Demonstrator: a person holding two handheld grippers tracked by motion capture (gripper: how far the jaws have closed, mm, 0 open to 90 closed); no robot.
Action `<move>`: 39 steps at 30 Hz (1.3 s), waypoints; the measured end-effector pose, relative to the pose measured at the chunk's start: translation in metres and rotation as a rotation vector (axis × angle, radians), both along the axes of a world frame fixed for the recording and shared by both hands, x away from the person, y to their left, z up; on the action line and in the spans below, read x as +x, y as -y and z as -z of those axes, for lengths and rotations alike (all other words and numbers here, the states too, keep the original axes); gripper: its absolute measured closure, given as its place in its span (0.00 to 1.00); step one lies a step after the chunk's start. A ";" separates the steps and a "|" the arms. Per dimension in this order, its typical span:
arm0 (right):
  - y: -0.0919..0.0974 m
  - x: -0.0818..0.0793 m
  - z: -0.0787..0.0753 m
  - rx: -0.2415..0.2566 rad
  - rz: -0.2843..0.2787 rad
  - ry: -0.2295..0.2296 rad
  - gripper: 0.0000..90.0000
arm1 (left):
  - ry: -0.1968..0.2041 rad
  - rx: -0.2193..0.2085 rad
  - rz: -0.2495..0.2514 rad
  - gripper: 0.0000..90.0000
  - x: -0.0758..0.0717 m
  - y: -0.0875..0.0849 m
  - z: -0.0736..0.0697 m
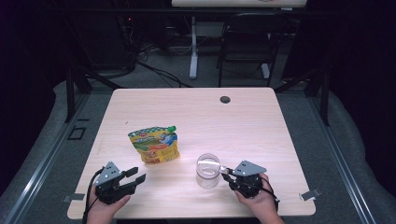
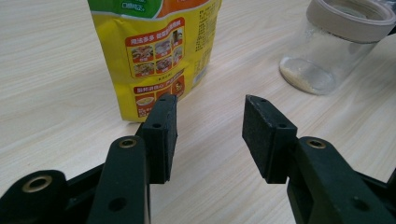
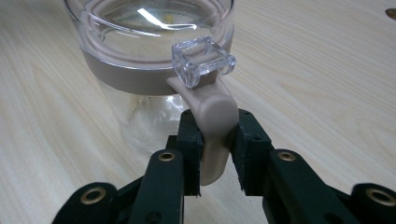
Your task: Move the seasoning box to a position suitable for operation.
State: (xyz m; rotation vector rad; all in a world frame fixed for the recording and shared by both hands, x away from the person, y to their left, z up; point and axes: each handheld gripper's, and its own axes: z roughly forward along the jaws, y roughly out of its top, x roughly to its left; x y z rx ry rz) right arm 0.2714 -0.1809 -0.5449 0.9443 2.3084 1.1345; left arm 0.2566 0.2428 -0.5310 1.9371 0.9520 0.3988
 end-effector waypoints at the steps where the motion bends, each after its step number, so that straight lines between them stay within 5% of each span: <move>1: 0.000 -0.001 -0.001 -0.004 -0.009 -0.004 0.83 | 0.001 0.003 -0.001 0.61 0.000 0.000 0.000; 8: 0.000 -0.003 0.000 -0.003 -0.001 0.003 0.82 | -0.004 -0.009 -0.017 0.60 0.001 -0.003 0.000; 24: 0.014 -0.004 -0.001 0.057 0.126 -0.015 0.70 | 0.001 -0.004 -0.036 0.58 0.007 0.012 -0.004; 30: 0.021 -0.024 -0.020 0.101 0.178 0.024 0.71 | -0.027 -0.037 0.002 0.61 0.011 0.016 -0.004; 34: 0.016 -0.023 -0.038 0.064 0.211 0.077 0.73 | -0.035 -0.043 0.024 0.62 0.013 0.020 -0.005; 39: 0.003 -0.011 -0.055 0.073 0.265 0.022 0.79 | -0.065 -0.060 0.050 0.65 0.013 0.028 -0.006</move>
